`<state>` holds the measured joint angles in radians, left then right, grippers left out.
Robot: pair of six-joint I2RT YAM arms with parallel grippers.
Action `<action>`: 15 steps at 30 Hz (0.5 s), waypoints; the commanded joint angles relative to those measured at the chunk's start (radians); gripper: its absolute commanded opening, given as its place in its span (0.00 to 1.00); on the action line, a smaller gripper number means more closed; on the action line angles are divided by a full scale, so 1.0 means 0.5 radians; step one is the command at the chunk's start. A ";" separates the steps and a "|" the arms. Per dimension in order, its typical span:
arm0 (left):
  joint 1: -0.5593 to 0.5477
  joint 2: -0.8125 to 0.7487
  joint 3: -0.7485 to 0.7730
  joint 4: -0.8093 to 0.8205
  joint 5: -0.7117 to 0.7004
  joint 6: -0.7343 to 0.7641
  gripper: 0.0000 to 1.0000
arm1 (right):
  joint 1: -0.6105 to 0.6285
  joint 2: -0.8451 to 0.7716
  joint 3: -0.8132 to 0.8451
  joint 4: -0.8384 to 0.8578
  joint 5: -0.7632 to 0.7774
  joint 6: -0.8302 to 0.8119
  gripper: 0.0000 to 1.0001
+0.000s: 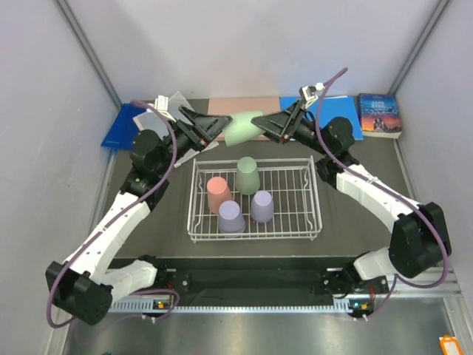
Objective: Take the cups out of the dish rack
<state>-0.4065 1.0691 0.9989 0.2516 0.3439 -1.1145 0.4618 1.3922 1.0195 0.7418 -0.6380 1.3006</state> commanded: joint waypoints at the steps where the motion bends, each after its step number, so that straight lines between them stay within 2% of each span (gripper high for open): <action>1: 0.006 0.028 -0.016 0.307 0.094 -0.090 0.99 | 0.067 0.059 0.130 0.158 -0.034 0.013 0.00; 4: 0.006 0.049 -0.001 0.304 0.113 -0.081 0.97 | 0.107 0.106 0.148 0.152 -0.046 0.006 0.00; 8: 0.006 0.065 -0.004 0.328 0.131 -0.084 0.83 | 0.153 0.145 0.149 0.106 -0.052 -0.033 0.00; 11: 0.006 0.068 0.006 0.307 0.150 -0.075 0.85 | 0.147 0.143 0.121 0.063 -0.052 -0.073 0.00; 14: 0.009 0.031 0.085 0.053 0.049 0.063 0.98 | 0.120 0.094 0.109 0.008 -0.040 -0.137 0.00; 15: 0.009 0.022 0.134 -0.027 0.015 0.105 0.99 | 0.117 0.081 0.109 -0.020 -0.031 -0.165 0.00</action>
<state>-0.3794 1.1034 0.9932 0.2779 0.3264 -1.1141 0.4892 1.4509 1.0492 0.7475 -0.6220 1.2724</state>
